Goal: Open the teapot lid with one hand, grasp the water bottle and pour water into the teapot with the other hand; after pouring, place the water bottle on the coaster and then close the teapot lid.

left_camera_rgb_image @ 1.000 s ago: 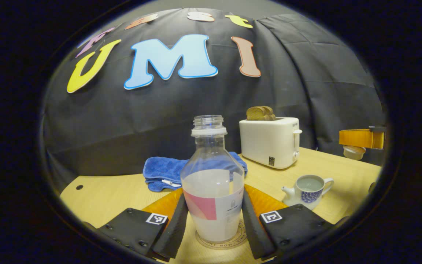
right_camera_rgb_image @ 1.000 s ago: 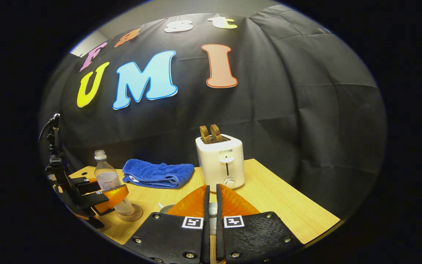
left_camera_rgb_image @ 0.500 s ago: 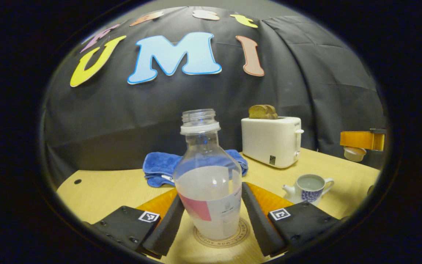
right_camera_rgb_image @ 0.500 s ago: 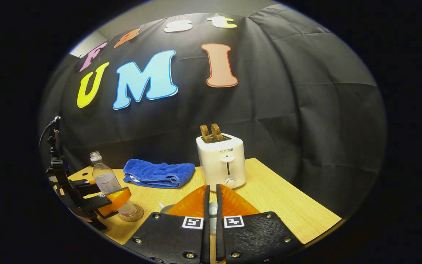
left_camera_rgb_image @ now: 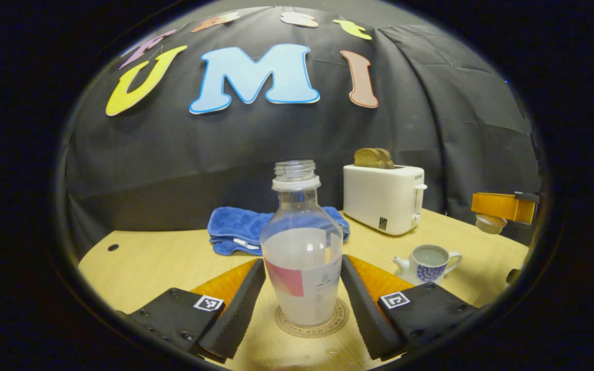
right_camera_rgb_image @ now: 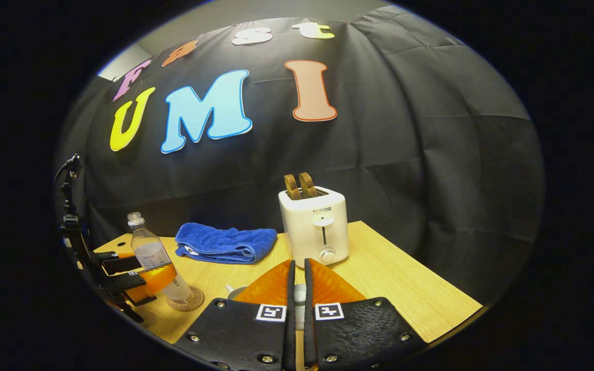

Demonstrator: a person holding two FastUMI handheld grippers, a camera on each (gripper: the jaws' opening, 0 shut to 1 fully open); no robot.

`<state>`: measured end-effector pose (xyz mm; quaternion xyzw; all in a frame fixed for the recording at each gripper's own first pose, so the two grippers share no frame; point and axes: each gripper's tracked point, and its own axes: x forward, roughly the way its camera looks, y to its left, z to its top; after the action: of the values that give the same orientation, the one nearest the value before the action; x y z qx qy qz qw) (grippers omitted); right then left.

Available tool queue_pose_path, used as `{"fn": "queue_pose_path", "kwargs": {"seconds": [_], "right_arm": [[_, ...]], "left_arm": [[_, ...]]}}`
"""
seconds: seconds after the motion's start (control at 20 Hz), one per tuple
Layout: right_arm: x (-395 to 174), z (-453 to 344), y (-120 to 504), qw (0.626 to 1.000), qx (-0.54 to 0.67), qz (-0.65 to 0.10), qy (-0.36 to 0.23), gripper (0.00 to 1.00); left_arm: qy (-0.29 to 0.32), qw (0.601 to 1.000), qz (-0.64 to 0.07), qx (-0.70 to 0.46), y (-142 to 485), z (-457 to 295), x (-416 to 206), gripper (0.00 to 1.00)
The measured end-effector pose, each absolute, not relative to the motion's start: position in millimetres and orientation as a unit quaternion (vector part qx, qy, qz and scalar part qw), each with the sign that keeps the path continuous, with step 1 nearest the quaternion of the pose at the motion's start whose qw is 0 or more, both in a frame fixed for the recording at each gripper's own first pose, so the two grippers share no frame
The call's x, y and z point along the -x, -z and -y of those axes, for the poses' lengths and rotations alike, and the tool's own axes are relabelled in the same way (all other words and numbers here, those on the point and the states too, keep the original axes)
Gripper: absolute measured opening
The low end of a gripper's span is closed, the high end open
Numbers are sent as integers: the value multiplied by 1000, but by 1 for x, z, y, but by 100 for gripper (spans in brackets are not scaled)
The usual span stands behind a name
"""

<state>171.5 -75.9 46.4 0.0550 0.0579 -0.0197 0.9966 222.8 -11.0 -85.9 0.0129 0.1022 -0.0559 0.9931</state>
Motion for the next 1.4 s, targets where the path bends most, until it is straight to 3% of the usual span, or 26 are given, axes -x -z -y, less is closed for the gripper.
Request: {"fn": "queue_pose_path", "kwargs": {"seconds": [0.35, 0.7, 1.4], "right_arm": [[-176, 52, -48, 997, -55, -54, -18, 6], [-204, 15, -51, 994, -78, -45, -65, 6], [-234, -1, -3, 991, -70, -102, -59, 6]], "left_arm": [[27, 997, -66, 32, 77, 7, -166, 100], [31, 997, -41, 50, 77, 11, -152, 100], [45, 997, -35, 43, 73, 17, -146, 100]]}}
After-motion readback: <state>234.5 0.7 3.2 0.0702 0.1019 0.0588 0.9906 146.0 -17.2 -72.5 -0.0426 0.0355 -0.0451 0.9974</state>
